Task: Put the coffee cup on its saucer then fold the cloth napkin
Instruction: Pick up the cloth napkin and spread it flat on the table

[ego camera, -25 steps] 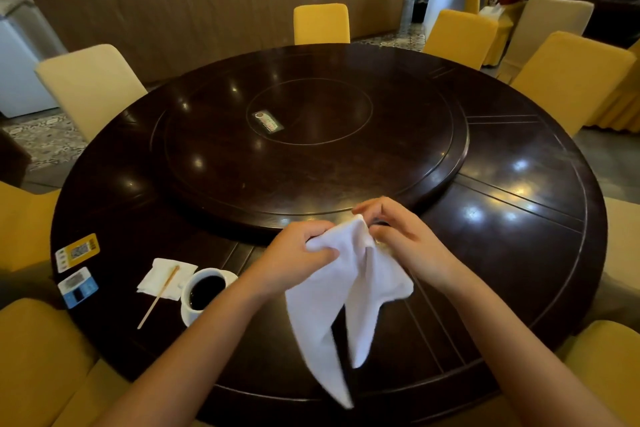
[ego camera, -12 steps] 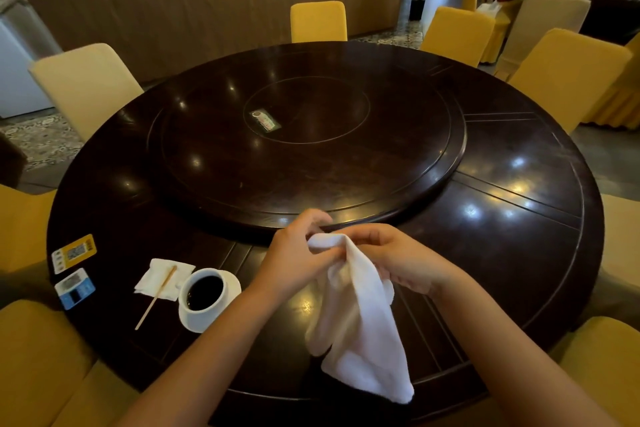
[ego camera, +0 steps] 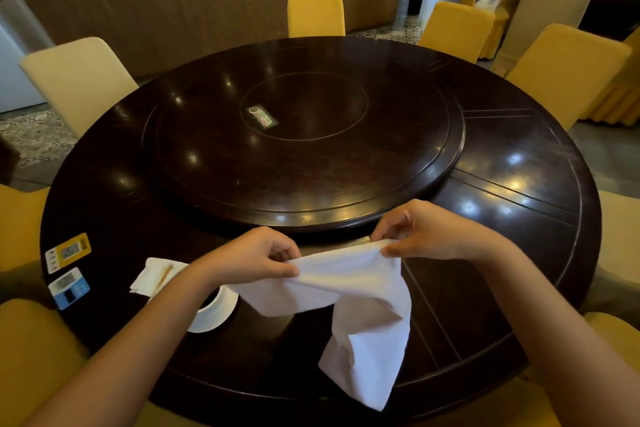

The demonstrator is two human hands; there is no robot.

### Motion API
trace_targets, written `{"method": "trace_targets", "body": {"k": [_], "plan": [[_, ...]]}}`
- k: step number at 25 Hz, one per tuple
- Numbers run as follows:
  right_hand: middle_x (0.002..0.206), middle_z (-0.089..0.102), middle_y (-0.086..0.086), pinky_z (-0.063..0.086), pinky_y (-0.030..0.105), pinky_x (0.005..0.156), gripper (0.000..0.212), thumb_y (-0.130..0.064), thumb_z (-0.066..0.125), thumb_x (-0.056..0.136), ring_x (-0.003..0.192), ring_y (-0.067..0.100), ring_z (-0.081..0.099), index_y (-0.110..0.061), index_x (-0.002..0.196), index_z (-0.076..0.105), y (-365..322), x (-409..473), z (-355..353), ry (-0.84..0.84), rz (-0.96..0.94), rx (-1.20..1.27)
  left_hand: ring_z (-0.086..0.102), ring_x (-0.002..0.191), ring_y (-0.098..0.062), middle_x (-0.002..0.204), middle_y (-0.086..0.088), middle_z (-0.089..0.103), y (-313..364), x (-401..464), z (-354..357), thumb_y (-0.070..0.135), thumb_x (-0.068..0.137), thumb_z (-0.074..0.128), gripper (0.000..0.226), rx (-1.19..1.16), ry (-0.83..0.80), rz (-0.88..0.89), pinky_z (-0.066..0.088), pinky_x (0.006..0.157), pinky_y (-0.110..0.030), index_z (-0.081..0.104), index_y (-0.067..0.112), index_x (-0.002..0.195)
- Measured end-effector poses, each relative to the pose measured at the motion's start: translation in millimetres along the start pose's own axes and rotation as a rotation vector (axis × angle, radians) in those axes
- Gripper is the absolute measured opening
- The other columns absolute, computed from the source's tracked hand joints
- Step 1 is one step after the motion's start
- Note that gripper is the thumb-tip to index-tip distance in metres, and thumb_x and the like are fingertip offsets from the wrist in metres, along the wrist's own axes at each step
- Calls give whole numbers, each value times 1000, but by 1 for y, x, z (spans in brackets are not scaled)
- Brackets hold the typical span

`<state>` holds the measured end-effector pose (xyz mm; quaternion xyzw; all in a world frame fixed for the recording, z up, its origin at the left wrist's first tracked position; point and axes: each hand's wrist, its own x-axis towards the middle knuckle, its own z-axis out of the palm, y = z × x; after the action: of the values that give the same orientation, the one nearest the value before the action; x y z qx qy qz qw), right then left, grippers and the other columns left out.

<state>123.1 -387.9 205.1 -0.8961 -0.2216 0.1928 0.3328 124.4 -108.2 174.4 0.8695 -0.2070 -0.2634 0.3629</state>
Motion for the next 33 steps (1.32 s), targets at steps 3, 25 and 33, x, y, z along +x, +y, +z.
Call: {"method": "trace_targets", "body": {"k": [3,25,33], "plan": [[65,68,-17,43,11,56,12,-15,71,79,61,-3,60,-25,73,71,10,-3,-11,-164,47,-81,64,74,-5,79,7,71,-11,0,-21,16,84,68,7,60,-46,-26,51,69,-21,74,19,83],[74,56,15,31,35,60,15,-11,58,87,73,30,48,-3,75,59,21,50,-132,1333,-305,-697,57,88,-28,90,-17,65,28,47,-136,6,92,53,16,796,1303,432,45,76,-32,67,-1,97],[79,61,13,37,34,65,18,-12,53,88,74,28,53,-1,80,65,145,-23,42,813,-227,-657,56,82,-24,83,-10,66,-96,20,58,8,86,57,10,668,955,406,44,74,-35,67,6,88]]}}
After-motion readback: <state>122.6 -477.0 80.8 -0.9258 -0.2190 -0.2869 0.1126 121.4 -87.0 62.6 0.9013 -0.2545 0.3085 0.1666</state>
